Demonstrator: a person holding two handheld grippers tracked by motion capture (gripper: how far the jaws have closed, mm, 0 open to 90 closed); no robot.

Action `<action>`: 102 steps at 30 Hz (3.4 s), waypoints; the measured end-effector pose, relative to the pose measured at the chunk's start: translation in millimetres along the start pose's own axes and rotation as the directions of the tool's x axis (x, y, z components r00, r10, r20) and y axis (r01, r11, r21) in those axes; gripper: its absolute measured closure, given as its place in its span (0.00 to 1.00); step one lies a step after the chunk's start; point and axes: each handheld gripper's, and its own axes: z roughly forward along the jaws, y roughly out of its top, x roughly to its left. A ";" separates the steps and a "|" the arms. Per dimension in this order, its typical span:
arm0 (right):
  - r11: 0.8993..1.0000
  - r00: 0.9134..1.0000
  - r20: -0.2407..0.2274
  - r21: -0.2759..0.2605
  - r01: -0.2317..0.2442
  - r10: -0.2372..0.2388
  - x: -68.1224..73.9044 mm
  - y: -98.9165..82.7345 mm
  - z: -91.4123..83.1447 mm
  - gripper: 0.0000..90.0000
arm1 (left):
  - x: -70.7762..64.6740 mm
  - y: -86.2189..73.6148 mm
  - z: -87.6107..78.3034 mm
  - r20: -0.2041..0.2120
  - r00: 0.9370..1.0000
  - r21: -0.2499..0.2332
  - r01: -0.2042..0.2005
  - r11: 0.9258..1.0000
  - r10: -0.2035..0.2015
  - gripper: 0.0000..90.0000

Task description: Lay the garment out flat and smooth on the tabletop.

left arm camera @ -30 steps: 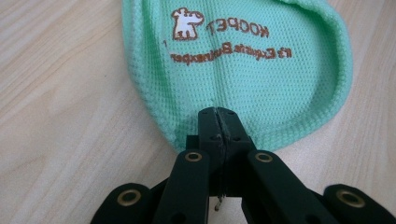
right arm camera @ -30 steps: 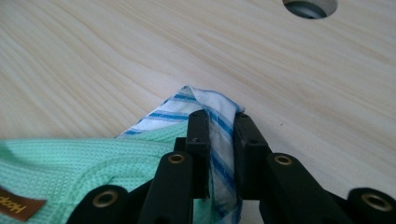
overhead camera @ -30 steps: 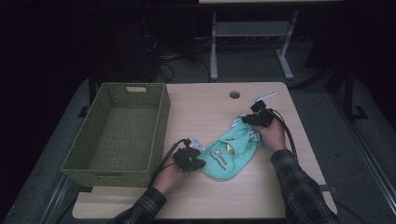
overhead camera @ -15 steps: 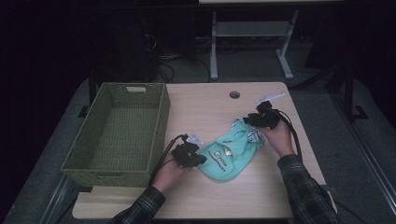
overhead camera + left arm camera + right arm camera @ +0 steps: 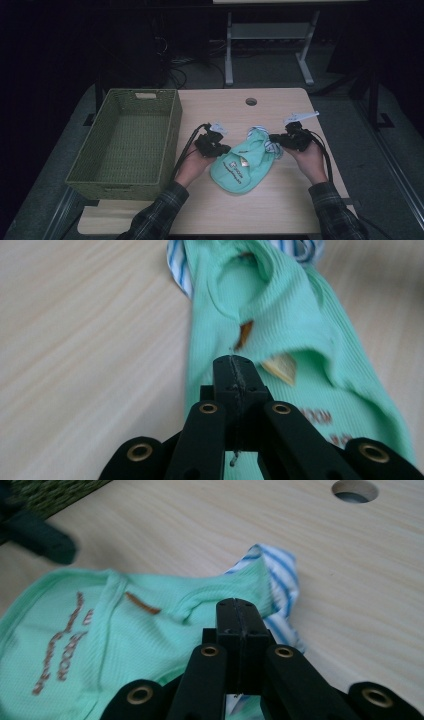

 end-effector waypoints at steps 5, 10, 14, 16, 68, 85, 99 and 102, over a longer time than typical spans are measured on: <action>1.000 1.000 -0.013 0.002 0.008 -0.008 9.7 -9.9 -4.3 1.00 | 8.5 12.2 18.8 -0.015 1.000 0.013 -0.002 1.000 0.002 1.00; 1.000 0.999 -0.033 0.013 0.011 -0.011 20.0 -22.8 -5.0 1.00 | 15.1 18.4 33.0 0.002 1.000 0.021 0.003 1.000 -0.003 1.00; 1.000 0.999 -0.042 0.018 0.020 -0.019 29.3 -34.2 -7.0 1.00 | 14.3 19.7 46.0 0.011 1.000 0.035 -0.002 0.999 0.002 1.00; 1.000 0.999 -0.046 0.019 0.023 -0.022 30.8 -36.3 -7.4 1.00 | 14.2 20.0 48.2 0.013 1.000 0.039 -0.009 0.999 0.009 0.99; 0.988 0.997 0.036 0.142 0.058 -0.064 20.5 -57.4 4.4 1.00 | -39.6 -33.1 23.7 0.068 0.996 0.123 -0.070 0.990 0.062 1.00; 0.997 0.999 -0.044 0.075 0.003 0.000 6.0 -4.8 42.9 0.91 | -40.8 -33.3 24.0 0.066 0.995 0.119 -0.087 0.989 0.079 1.00; 0.993 1.000 0.017 0.120 0.015 -0.017 4.3 -7.1 61.7 1.00 | -40.7 -33.5 24.0 0.065 0.995 0.119 -0.085 0.989 0.078 1.00; 0.992 0.997 0.065 0.120 0.028 -0.036 1.4 -5.6 58.2 1.00 | -40.9 -33.7 23.9 0.064 0.995 0.118 -0.083 0.990 0.076 1.00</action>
